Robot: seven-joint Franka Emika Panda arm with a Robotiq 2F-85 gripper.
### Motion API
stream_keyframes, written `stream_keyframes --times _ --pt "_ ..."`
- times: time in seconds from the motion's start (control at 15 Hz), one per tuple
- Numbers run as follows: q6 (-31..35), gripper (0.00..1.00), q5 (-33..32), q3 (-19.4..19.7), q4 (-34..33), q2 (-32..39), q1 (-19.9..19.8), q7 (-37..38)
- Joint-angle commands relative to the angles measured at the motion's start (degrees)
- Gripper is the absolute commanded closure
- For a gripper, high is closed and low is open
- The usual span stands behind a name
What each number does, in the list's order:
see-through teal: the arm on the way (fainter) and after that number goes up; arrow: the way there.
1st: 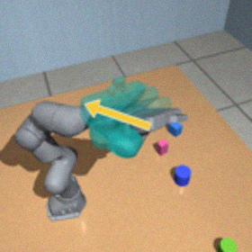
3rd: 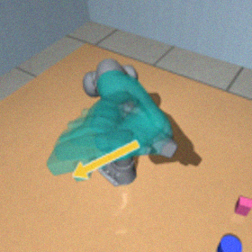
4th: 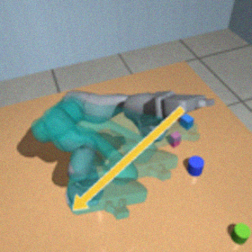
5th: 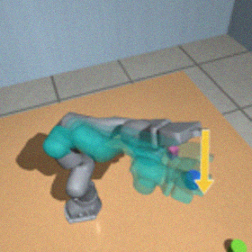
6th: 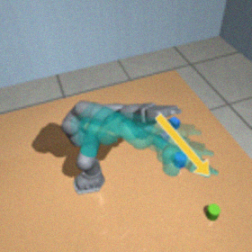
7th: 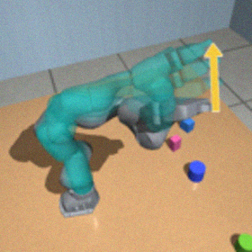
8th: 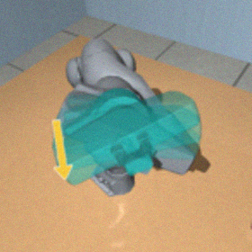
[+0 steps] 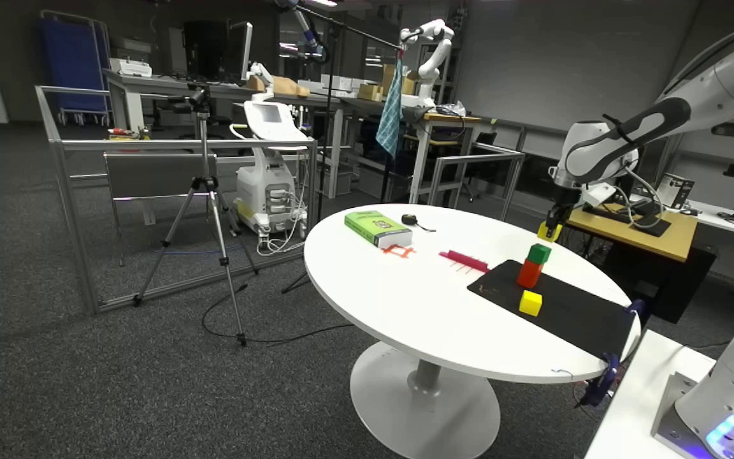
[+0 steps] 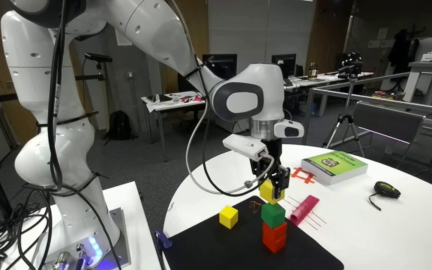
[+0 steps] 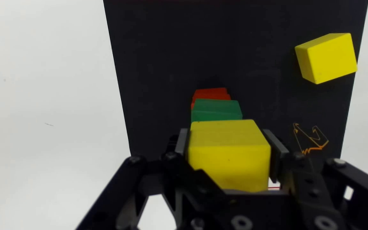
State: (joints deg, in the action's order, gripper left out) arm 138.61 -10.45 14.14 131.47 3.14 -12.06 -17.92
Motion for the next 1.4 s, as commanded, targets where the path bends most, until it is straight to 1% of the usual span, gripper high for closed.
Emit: stream_keyframes --times 0.0,0.33,1.33 --pt "-0.74 0.67 -0.33 -0.4 -3.19 2.36 -0.61 0.43" --pt "-1.02 0.67 -0.53 -0.41 -4.86 4.26 -0.72 0.48" --pt "0.43 0.67 -0.21 -0.35 -3.61 5.34 -1.07 0.4"
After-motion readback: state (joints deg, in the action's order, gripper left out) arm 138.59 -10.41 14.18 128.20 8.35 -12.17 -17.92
